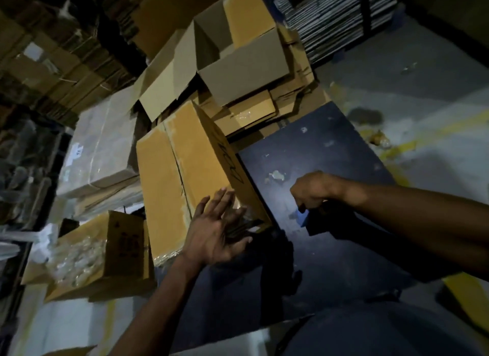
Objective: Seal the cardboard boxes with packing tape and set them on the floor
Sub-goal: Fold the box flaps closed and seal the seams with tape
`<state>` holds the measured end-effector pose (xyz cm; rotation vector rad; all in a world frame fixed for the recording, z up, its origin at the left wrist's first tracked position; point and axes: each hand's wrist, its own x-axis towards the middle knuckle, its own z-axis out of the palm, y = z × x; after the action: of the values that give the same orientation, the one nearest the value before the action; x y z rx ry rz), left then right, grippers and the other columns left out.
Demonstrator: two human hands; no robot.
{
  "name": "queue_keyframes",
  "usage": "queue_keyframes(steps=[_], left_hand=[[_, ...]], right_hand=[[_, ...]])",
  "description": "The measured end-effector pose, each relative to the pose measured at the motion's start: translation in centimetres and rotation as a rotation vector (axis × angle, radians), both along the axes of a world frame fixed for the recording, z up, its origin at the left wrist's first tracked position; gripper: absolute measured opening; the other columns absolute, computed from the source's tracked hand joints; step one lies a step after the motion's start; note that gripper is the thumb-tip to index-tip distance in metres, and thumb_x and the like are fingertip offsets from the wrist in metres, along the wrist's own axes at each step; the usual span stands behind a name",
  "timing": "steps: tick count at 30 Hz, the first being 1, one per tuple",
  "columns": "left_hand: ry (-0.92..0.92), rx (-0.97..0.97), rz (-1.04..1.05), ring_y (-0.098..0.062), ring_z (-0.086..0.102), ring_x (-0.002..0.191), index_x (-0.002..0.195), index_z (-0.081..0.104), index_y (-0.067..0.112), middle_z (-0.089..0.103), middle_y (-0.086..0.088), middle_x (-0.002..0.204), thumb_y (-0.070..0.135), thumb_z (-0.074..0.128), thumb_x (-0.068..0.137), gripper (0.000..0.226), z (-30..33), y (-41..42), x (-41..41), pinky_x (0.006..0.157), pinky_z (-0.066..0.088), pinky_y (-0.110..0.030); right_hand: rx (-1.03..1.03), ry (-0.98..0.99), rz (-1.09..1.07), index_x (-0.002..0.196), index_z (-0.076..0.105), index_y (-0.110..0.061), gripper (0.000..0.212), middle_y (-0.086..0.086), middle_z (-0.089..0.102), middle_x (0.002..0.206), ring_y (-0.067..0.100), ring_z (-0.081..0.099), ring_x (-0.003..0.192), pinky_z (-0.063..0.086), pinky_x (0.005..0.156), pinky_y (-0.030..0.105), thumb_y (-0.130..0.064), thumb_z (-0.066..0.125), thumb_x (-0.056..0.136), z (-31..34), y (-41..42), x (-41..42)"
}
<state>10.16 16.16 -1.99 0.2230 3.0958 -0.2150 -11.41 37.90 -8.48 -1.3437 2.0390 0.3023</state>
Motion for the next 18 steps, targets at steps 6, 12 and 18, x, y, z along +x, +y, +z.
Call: queue_keyframes(steps=[6,12,18], left_hand=[[-0.199,-0.072,-0.039,-0.024,-0.005,0.161,0.127,0.070,0.036,0.012,-0.005,0.174,0.093,0.039,0.083,0.078,-0.3,-0.7,-3.5,0.125,0.010,-0.062],[-0.205,0.166,-0.085,-0.021,0.004,0.161,0.121,0.073,0.037,0.024,0.001,0.171,0.084,0.040,0.090,0.065,0.2,-1.9,-5.3,0.125,0.007,-0.061],[-0.237,0.155,-0.083,-0.018,0.024,0.155,0.129,0.069,0.036,0.056,0.012,0.148,0.062,0.024,0.106,0.056,-1.1,-3.9,-7.9,0.122,0.004,-0.063]], right_hand=[[0.016,-0.213,-0.109,0.136,0.064,-0.038,0.050,-0.003,0.058,0.142,0.023,0.061,0.115,0.052,0.092,0.033,-0.019,0.067,0.090,-2.4,0.7,-1.4],[0.027,-0.351,-0.238,0.151,0.047,-0.026,0.073,0.006,0.051,0.151,0.028,0.058,0.125,0.052,0.101,0.040,-0.024,0.068,0.081,-4.5,1.1,-2.5],[0.016,-0.138,-0.283,0.146,0.050,-0.033,0.053,0.003,0.048,0.146,0.033,0.050,0.130,0.043,0.108,0.051,-0.035,0.064,0.095,-6.5,0.7,-3.0]])
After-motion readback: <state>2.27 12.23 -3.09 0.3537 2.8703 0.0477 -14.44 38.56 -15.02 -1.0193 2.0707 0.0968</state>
